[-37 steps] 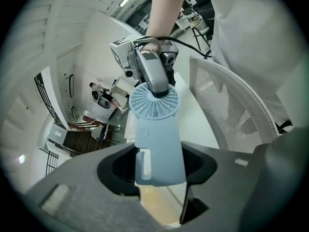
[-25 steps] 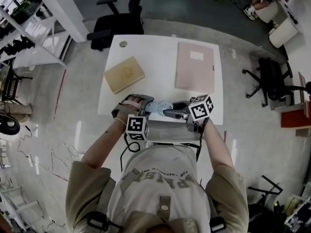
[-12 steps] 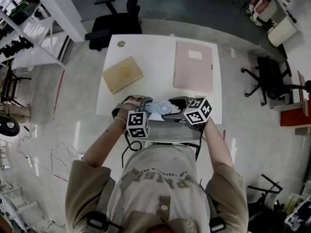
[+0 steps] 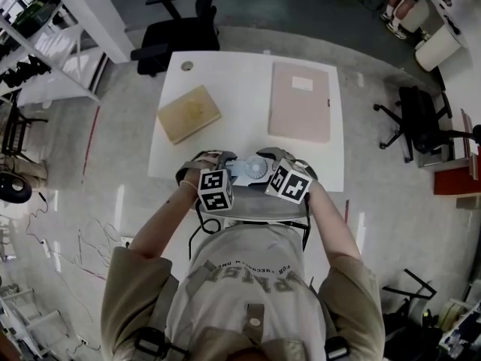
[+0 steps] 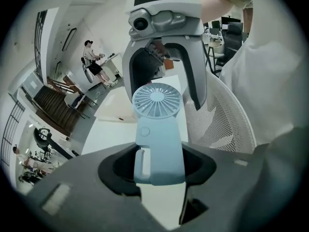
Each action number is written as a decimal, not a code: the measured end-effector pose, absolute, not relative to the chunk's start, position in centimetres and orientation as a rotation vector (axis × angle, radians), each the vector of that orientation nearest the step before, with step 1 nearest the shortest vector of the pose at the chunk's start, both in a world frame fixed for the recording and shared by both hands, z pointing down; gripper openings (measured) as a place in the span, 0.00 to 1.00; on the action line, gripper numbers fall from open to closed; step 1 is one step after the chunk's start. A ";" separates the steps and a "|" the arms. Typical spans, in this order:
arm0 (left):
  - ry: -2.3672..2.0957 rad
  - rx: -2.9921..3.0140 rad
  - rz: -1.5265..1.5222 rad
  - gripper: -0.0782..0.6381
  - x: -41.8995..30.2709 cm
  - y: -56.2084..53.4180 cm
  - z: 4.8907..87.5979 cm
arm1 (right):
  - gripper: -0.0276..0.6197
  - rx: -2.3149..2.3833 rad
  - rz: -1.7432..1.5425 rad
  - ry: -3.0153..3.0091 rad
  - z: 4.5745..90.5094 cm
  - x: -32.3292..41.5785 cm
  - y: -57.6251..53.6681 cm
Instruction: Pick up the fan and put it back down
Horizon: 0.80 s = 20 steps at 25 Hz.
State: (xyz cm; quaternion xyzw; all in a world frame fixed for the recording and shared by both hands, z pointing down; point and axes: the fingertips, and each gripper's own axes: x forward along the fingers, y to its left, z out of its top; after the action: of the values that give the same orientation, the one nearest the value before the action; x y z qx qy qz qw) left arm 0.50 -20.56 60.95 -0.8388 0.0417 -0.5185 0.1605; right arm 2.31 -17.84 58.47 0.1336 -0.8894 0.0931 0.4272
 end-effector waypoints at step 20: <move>0.107 -2.471 -1.565 0.41 0.8 -22.2 65.6 | 0.58 0.333 0.094 -2.078 65.1 2.9 -20.7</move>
State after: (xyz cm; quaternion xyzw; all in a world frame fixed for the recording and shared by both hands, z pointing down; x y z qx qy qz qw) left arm 0.76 -22.20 65.56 -0.8394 0.0363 -0.5316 0.1071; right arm 2.95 -20.70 65.09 0.1375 -0.8572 0.0388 0.4948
